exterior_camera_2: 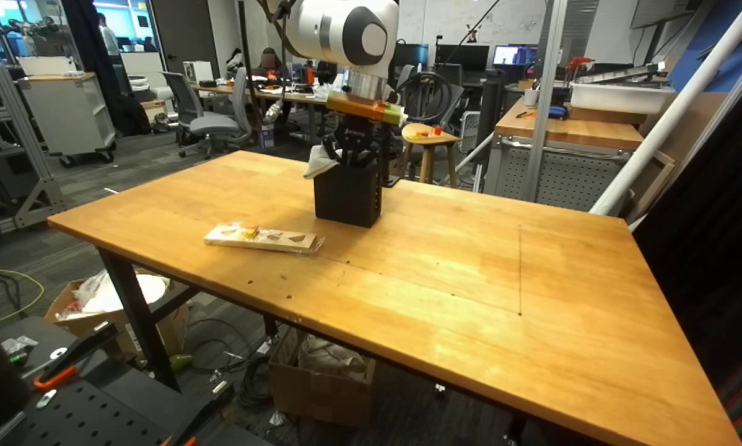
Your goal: Pick the cloth and shove it in the black box
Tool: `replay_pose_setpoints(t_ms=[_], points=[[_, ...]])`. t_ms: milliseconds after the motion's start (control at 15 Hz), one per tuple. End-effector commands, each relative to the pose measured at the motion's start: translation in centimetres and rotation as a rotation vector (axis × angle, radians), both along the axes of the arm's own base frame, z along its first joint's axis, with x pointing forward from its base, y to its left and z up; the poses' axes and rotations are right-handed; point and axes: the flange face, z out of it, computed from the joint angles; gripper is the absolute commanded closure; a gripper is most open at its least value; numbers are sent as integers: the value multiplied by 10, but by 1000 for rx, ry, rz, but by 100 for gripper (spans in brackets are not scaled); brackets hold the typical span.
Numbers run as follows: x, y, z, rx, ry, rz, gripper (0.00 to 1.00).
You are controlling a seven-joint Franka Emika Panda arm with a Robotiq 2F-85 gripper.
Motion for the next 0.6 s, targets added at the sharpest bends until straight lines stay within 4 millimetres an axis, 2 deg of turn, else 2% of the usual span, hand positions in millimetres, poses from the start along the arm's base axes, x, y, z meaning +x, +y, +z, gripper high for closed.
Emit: replay_pose_setpoints(t_ms=[0, 133, 200, 267, 533], points=[[-6, 1, -9, 46, 38, -23, 98], [-8, 0, -3, 54, 35, -35, 98], [-9, -1, 3, 50, 31, -43, 72], [-10, -2, 10, 45, 19, -53, 68], [-17, -5, 53, -6, -33, -74, 39]])
